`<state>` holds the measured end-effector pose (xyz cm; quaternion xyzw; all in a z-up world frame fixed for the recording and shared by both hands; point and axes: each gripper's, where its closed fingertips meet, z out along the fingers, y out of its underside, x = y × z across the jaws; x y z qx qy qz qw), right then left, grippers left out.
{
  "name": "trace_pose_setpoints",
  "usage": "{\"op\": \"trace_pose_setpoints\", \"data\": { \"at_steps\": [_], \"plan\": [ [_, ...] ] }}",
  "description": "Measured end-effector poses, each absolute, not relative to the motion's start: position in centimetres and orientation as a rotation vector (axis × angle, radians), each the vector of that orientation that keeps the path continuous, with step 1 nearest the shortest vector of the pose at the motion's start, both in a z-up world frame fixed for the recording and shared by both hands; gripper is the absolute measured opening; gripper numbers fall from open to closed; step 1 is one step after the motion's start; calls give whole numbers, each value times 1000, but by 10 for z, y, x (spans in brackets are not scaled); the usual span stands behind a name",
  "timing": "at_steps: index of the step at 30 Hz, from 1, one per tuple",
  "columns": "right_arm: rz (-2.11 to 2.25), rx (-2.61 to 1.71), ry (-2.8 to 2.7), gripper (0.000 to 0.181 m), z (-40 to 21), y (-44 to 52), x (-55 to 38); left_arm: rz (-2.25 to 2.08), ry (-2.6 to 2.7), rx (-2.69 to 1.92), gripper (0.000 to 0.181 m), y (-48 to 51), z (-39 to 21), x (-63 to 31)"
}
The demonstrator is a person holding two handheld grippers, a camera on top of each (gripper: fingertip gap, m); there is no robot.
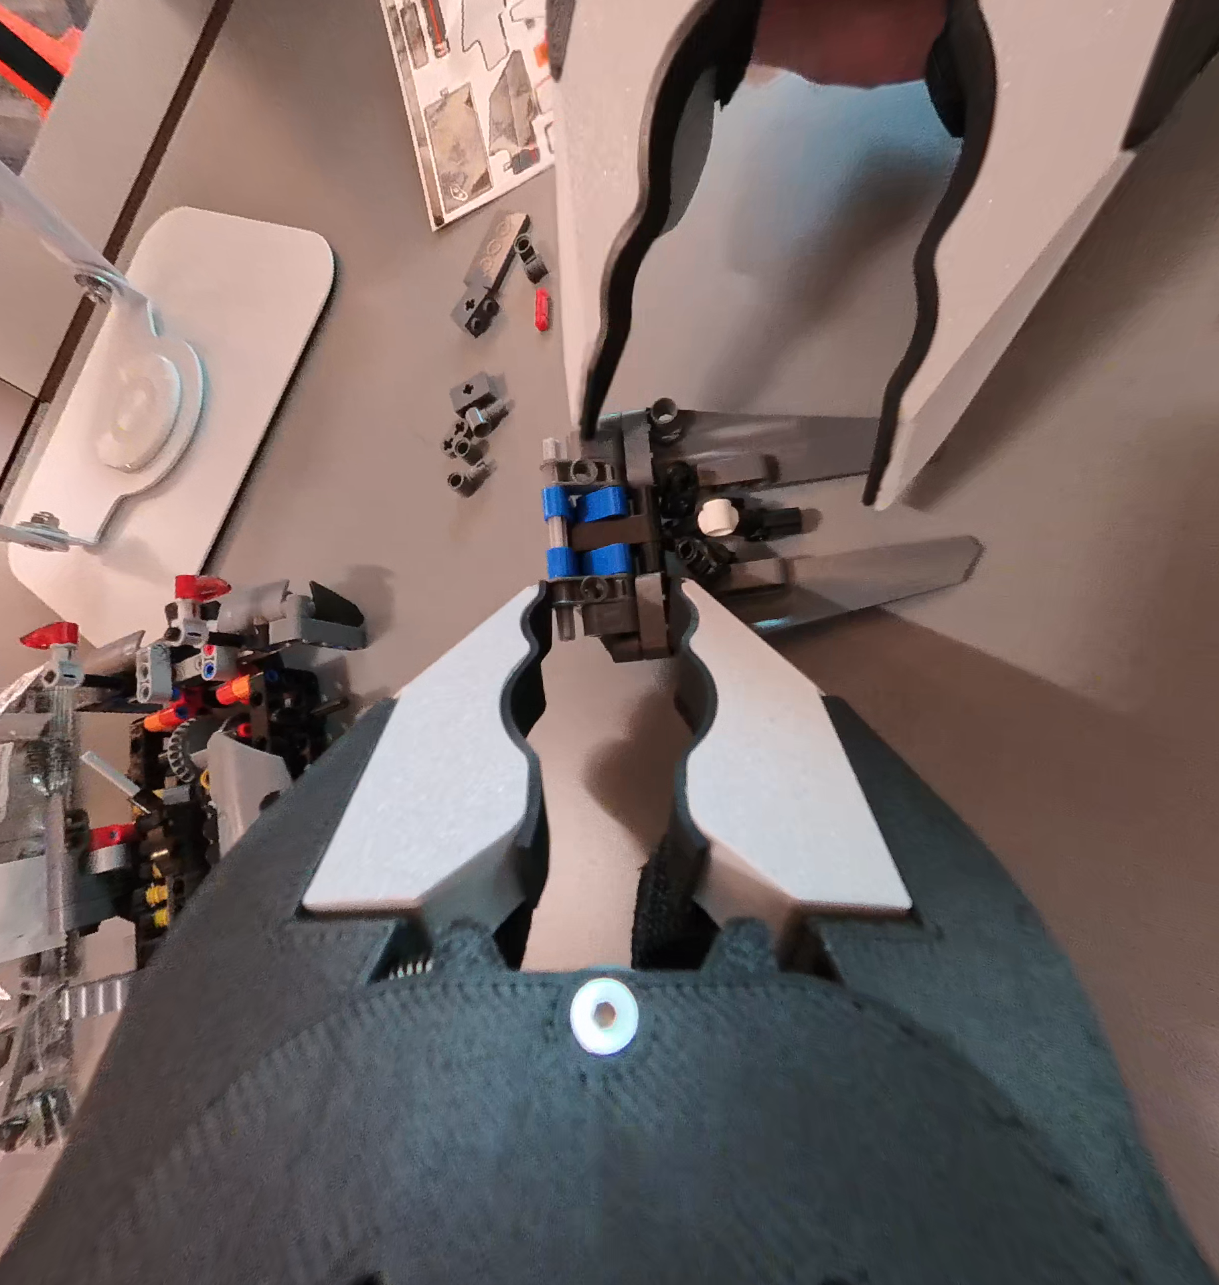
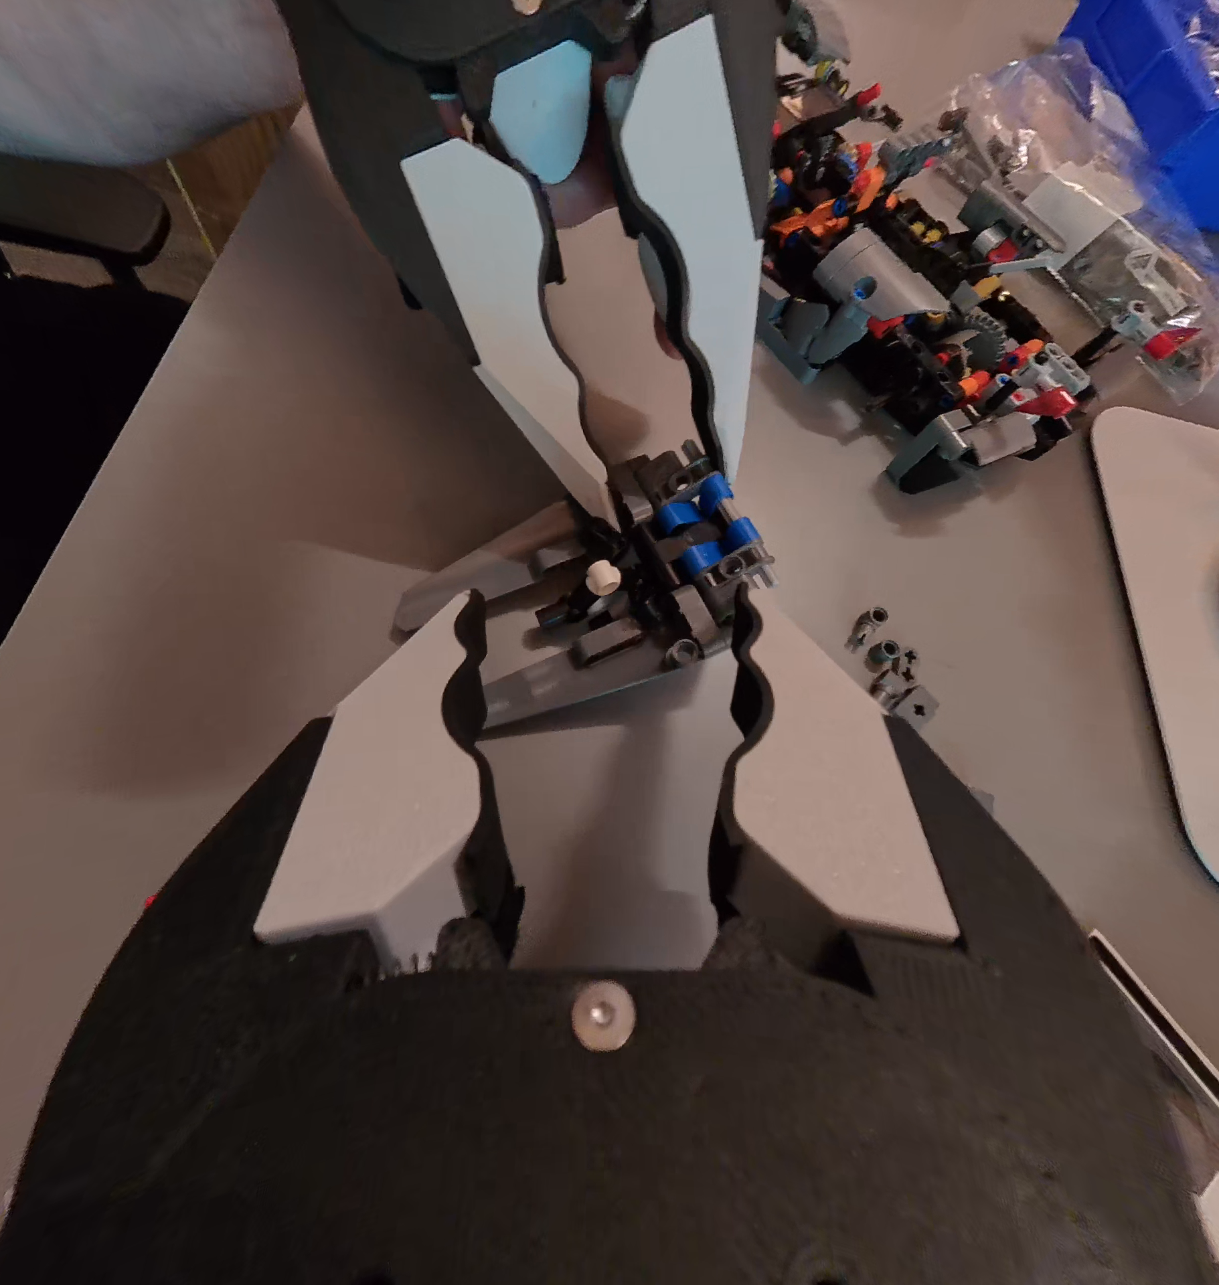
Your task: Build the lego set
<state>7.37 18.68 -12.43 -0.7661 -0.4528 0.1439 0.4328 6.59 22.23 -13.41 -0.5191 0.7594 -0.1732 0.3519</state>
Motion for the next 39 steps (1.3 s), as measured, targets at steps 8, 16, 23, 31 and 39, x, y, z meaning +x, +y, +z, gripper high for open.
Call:
{"op": "trace_pose_setpoints", "data": {
  "at_steps": [8, 16, 23, 31, 39],
  "plan": [
    [351, -1886, -1047, 70, -116, 195, 83, -416, 1954, -1306, 30, 233, -124, 73],
    [350, -1882, -939, 70, -106, 204, 97, -412, 1961, -1222, 30, 241, -114, 84],
    [279, -1811, -993, 78, -97, 202, 93, -509, 1970, -1244, 30, 241, -110, 93],
    [81, -1715, -1178, 78, -99, 193, 80, -612, 1999, -1311, 30, 239, -110, 101],
    [132, -1762, -1225, 72, -107, 185, 75, -649, 2014, -1313, 29, 236, -107, 104]
  ]
}}
